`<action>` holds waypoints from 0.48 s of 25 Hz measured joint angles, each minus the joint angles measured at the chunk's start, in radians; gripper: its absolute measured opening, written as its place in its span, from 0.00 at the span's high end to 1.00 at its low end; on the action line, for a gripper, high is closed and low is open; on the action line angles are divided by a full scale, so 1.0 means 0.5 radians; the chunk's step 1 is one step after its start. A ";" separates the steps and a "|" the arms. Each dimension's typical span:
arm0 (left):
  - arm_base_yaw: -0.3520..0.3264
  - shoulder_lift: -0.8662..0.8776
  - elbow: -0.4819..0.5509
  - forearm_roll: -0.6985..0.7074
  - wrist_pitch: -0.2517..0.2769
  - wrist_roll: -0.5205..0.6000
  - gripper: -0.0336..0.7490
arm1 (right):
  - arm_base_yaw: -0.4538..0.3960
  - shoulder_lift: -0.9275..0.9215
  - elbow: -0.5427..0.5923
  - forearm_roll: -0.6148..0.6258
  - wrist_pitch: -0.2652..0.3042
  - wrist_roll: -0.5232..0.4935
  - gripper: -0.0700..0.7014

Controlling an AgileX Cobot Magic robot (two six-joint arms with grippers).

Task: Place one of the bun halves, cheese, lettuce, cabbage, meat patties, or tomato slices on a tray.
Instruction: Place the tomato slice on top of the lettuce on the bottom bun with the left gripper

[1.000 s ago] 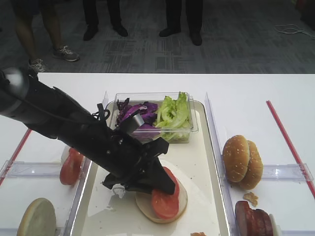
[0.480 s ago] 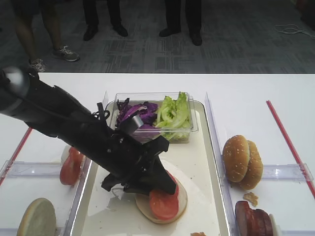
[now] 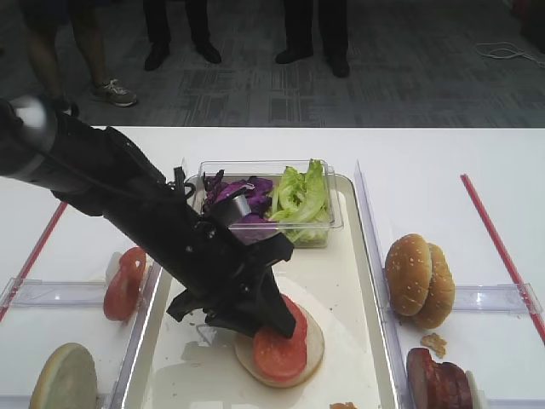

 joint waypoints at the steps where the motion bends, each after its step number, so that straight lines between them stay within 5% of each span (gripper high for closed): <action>1: 0.000 0.000 -0.015 0.015 0.011 -0.014 0.72 | 0.000 0.000 0.000 0.000 0.000 0.000 0.74; 12: 0.000 0.000 -0.091 0.349 0.080 -0.273 0.72 | 0.000 0.000 0.000 0.000 0.000 0.000 0.74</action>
